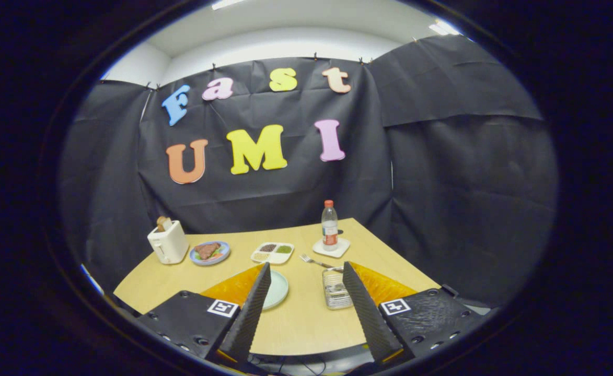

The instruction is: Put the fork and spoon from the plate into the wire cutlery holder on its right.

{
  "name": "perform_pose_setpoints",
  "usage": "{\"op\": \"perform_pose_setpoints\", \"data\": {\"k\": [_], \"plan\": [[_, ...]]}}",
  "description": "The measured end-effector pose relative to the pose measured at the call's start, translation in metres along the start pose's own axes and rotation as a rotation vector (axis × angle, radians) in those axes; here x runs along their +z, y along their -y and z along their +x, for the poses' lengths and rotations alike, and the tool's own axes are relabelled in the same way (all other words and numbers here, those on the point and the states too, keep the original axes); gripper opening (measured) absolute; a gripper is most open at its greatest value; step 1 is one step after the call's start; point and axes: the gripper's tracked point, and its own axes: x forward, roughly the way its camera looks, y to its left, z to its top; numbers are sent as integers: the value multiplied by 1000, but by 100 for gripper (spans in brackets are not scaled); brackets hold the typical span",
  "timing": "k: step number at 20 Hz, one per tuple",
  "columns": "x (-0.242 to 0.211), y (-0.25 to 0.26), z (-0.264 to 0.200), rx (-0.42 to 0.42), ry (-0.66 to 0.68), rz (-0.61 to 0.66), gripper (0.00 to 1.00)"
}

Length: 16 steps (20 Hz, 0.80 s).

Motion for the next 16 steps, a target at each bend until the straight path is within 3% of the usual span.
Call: {"op": "perform_pose_setpoints", "data": {"k": [3, 16], "plan": [[4, -16, -16, 29, 51, -19, 91], [-4, -79, -42, 133, 107, -64, 96]]}}
